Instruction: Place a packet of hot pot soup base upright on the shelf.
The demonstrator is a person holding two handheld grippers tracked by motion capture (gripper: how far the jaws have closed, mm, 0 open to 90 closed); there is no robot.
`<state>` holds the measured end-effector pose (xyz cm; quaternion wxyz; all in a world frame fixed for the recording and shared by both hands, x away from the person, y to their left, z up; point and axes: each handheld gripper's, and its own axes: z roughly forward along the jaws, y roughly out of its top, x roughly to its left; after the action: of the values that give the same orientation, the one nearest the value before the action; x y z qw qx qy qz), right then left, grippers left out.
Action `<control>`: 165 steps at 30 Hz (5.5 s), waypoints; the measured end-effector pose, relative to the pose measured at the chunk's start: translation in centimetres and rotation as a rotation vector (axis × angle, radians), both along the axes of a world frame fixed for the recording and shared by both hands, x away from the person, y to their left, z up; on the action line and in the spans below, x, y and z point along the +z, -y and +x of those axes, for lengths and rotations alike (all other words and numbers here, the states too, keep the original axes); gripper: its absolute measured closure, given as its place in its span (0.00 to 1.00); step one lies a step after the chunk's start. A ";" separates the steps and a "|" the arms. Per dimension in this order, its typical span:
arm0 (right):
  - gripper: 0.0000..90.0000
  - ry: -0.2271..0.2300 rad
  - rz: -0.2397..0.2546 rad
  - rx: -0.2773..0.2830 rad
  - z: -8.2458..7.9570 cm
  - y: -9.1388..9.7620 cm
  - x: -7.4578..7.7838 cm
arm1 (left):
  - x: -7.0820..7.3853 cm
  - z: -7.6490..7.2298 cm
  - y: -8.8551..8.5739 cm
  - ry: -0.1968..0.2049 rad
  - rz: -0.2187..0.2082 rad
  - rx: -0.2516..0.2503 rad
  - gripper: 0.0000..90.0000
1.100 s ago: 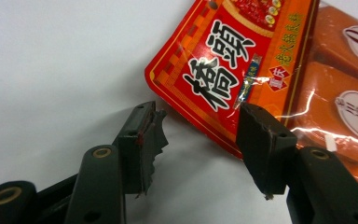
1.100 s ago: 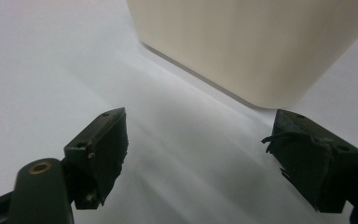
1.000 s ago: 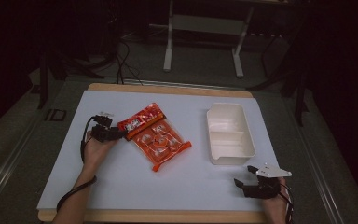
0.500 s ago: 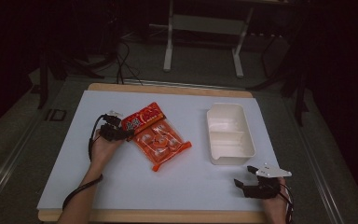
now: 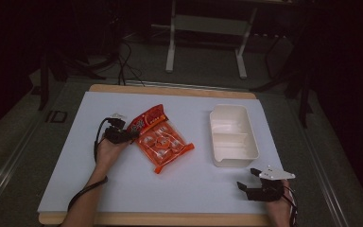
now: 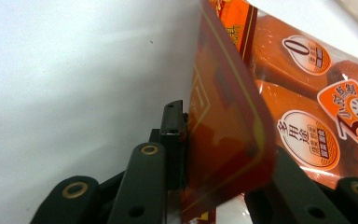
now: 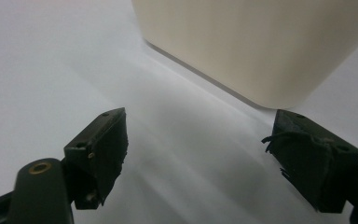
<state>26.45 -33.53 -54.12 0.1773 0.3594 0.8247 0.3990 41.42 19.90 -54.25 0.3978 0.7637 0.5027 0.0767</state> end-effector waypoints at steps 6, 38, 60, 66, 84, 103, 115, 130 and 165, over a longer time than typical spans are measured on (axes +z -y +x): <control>0.21 0.000 0.000 0.001 0.0 0.0 0.0 | 0.6 -0.1 1.0 -0.008 0.076 -0.008 0.99; 0.21 -0.005 0.001 0.003 0.0 0.0 0.0 | 9.6 -1.1 2.1 0.040 0.079 -0.121 1.00; 0.21 0.001 0.010 0.007 -0.1 0.1 0.1 | 16.6 -4.9 7.1 0.138 0.038 -0.298 1.00; 0.21 0.003 0.012 0.006 -0.1 0.1 0.1 | 18.3 -5.2 8.3 0.161 0.047 -0.326 1.00; 0.21 0.001 0.014 0.009 0.0 0.1 0.1 | 20.3 -5.3 9.5 0.192 0.042 -0.340 1.00; 0.21 0.003 0.020 0.008 0.0 0.2 0.1 | 22.2 -4.7 10.8 0.212 0.015 -0.357 1.00; 0.21 0.007 0.028 0.014 -0.1 0.2 0.1 | 23.7 -4.6 11.8 0.226 -0.012 -0.374 1.00; 0.21 0.004 0.032 0.017 -0.1 0.3 0.1 | 25.2 -4.2 13.4 0.242 -0.030 -0.388 1.00; 0.21 0.004 0.034 0.019 -0.1 0.3 0.1 | 27.3 -3.4 20.7 0.254 -0.056 -0.432 1.00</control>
<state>26.34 -33.88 -53.98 0.1687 0.3536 0.8209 0.4155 38.03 -0.76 -26.90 0.4860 0.8263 0.2757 0.0710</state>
